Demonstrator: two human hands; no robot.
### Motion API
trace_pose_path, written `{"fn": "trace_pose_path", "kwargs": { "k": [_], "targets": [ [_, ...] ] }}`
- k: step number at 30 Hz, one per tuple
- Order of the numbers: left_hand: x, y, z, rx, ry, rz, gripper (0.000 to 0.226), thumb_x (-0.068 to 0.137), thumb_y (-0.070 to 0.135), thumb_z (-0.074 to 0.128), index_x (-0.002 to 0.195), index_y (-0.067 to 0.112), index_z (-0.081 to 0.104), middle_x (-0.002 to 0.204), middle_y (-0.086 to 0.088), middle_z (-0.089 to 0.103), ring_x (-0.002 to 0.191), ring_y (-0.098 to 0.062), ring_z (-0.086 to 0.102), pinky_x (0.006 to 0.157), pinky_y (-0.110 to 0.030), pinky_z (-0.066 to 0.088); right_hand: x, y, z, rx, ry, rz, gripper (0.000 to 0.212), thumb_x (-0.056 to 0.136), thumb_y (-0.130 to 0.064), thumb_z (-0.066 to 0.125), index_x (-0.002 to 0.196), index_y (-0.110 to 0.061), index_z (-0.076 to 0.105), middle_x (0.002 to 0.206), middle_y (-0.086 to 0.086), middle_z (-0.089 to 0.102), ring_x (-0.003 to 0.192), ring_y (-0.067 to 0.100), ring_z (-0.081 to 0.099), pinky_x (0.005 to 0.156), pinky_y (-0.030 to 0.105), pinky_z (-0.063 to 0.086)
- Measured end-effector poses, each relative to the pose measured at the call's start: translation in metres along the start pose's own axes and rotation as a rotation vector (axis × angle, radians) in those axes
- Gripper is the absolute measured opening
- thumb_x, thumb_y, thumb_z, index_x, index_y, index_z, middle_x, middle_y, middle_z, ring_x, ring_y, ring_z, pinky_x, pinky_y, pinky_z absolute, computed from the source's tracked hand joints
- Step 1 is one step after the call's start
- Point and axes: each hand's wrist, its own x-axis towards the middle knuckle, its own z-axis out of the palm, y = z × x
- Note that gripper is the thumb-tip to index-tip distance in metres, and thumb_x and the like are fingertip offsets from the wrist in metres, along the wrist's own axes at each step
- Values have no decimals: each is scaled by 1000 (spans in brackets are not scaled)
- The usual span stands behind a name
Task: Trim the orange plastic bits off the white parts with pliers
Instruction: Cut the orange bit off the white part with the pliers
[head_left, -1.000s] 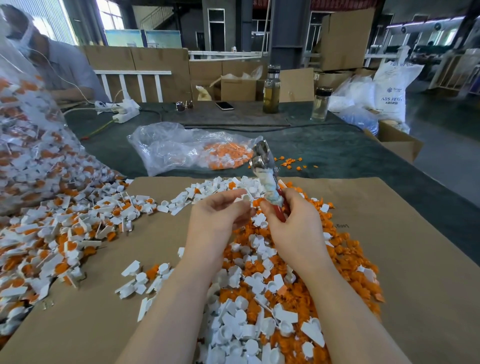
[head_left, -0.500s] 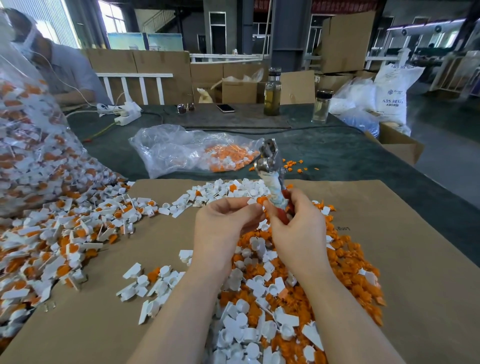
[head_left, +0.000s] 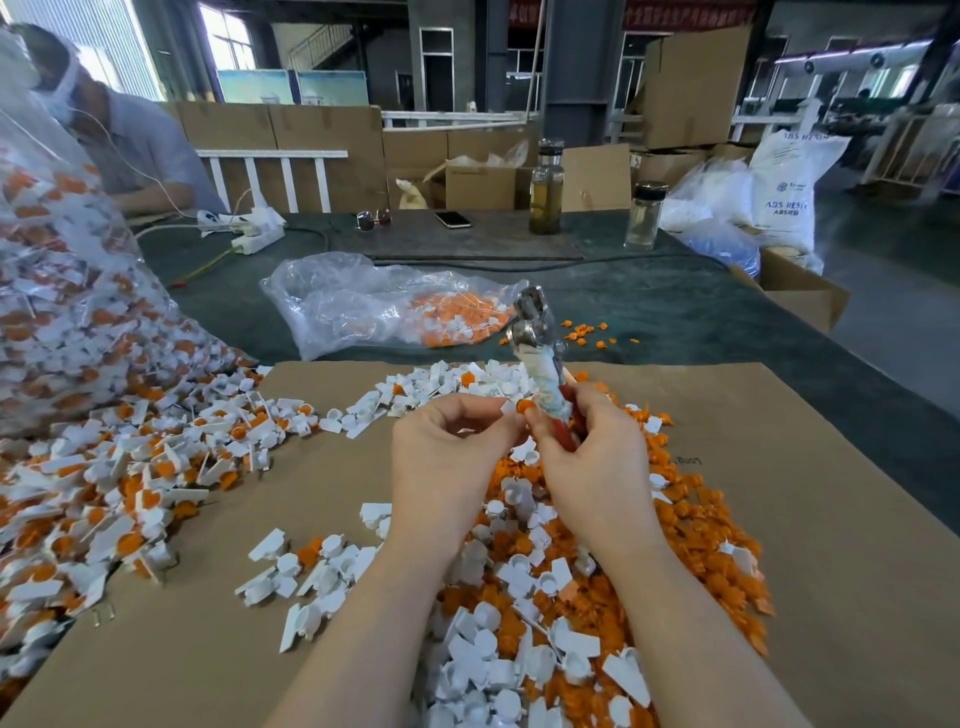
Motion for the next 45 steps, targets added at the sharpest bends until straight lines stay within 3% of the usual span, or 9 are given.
{"fn": "trace_pose_path", "kwargs": {
  "k": [4, 8, 13, 16, 21, 24, 30, 39, 45],
  "targets": [
    [0, -2, 0, 30, 7, 19, 8, 79, 13, 83, 79, 18, 76, 72, 1, 75, 72, -15, 73, 69, -23, 59, 2, 2, -1, 19, -53, 2, 15, 90, -26, 66, 105, -26, 62, 87, -18, 62, 82, 4, 62, 70, 24, 53],
    [2, -3, -1, 4, 20, -3, 6, 81, 13, 80, 80, 14, 75, 73, -1, 76, 73, -15, 75, 68, -23, 59, 3, 3, -3, 32, -131, 23, 15, 90, -24, 65, 105, -27, 64, 85, -15, 64, 80, 1, 61, 65, 14, 48],
    [5, -3, -6, -118, -14, -49, 5, 84, 11, 77, 84, 11, 73, 78, -7, 77, 74, -19, 76, 62, -24, 57, 4, 2, -12, 242, -224, 101, 14, 90, -19, 65, 93, -33, 66, 87, -15, 68, 86, -6, 62, 67, 8, 46],
    [7, -3, -8, -199, -14, -45, 5, 84, 6, 76, 83, 9, 72, 78, -9, 76, 72, -19, 75, 65, -21, 58, 5, 3, -19, 255, -274, 151, 13, 90, -18, 65, 94, -30, 66, 93, -14, 68, 88, -9, 60, 72, 11, 43],
    [10, -3, -12, -230, -5, -38, 6, 85, 3, 74, 90, 3, 70, 78, -9, 76, 72, -19, 75, 67, -20, 59, 5, 4, -29, 174, -409, 131, 7, 88, -20, 66, 91, -26, 66, 83, -4, 65, 77, 10, 61, 71, 28, 49],
    [9, -3, -13, -175, 7, -14, 6, 84, 4, 75, 89, 4, 70, 78, -9, 76, 72, -19, 75, 66, -20, 58, 4, 4, -23, 119, -355, 79, 4, 89, -23, 66, 91, -27, 66, 80, -10, 66, 76, 4, 61, 70, 26, 50],
    [4, -3, -5, 84, -2, 36, 7, 84, 12, 78, 81, 14, 72, 71, 4, 75, 69, -9, 74, 63, -18, 57, 4, 1, -8, 81, -133, -6, 11, 89, -27, 67, 100, -26, 65, 84, -17, 65, 82, -6, 60, 64, 6, 45],
    [4, -5, -3, 223, 24, 61, 15, 82, 19, 81, 73, 25, 71, 67, 13, 73, 67, -6, 71, 65, -25, 55, 4, 3, -6, -54, -118, -32, 25, 89, -28, 68, 113, -24, 64, 94, -15, 65, 82, -1, 61, 63, 10, 46],
    [5, -6, -3, 270, 15, 72, 14, 83, 20, 80, 74, 26, 71, 68, 15, 72, 67, -3, 69, 63, -22, 53, 4, 1, -8, -87, -142, -61, 25, 89, -27, 68, 113, -22, 64, 93, -13, 65, 80, -1, 59, 64, 10, 44]
  ]
}}
